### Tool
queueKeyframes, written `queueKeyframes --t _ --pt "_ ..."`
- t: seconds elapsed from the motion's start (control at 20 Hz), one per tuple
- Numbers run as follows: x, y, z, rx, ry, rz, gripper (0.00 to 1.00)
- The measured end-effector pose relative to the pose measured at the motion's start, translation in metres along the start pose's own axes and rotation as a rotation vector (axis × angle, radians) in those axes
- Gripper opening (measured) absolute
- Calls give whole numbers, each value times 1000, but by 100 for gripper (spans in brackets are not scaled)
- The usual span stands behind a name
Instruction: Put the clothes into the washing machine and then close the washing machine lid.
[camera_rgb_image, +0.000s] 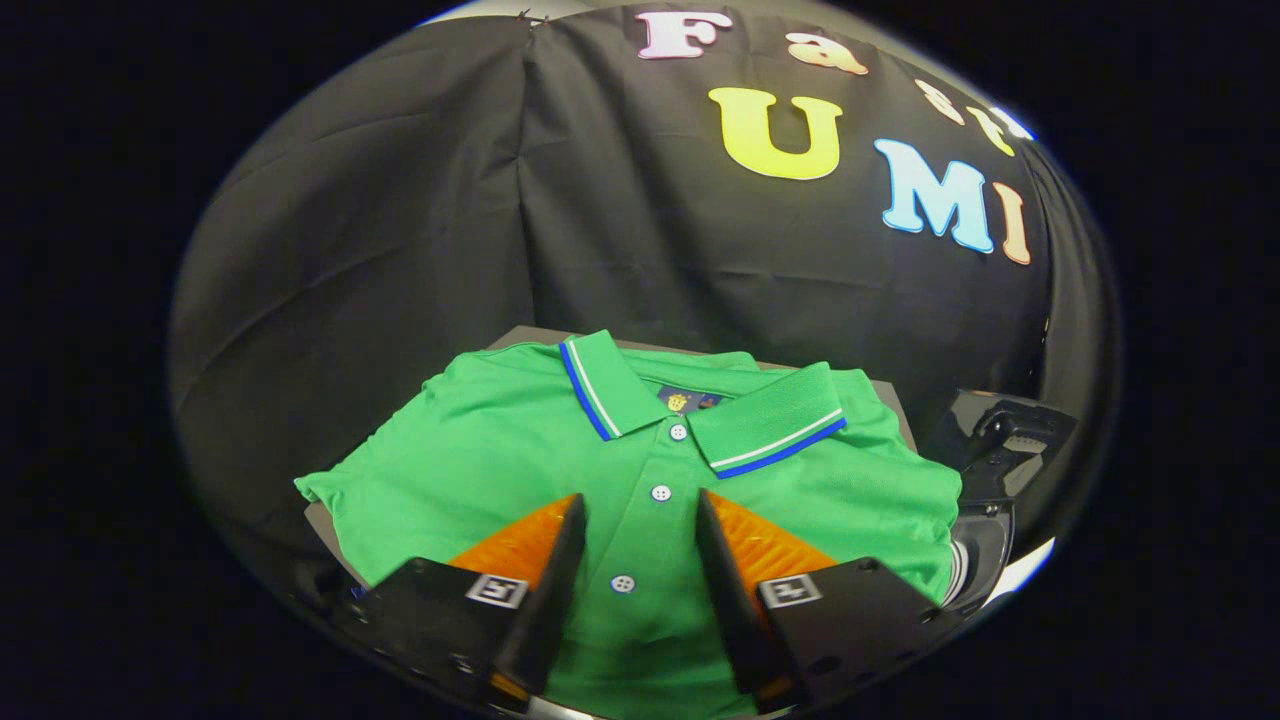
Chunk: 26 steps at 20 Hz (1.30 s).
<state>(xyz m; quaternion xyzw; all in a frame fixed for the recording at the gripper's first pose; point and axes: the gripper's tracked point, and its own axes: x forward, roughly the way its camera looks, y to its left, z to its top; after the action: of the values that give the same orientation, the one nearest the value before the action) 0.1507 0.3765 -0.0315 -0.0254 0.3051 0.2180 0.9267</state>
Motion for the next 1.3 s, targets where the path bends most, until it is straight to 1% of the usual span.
queueKeyframes --t 0.1,0.2,0.25,0.3,0.35,0.4,0.5,0.65,0.85,1.0,1.3 --pt "-2 2 -2 -8 10 14 51" --pt "0 3 -1 -38 16 37 51" --pt "-4 4 1 12 5 33 30" --pt "1 5 -5 6 7 49 8" --pt "-3 6 0 -1 -3 62 8" --pt "-1 7 2 -8 8 85 2" --pt "-10 7 11 11 -21 128 2" --pt "-31 0 36 55 -94 145 2" --pt "-48 -15 60 52 -150 137 1" --pt "-64 -29 66 73 -179 125 1" --pt "-90 -75 76 93 -216 91 1"
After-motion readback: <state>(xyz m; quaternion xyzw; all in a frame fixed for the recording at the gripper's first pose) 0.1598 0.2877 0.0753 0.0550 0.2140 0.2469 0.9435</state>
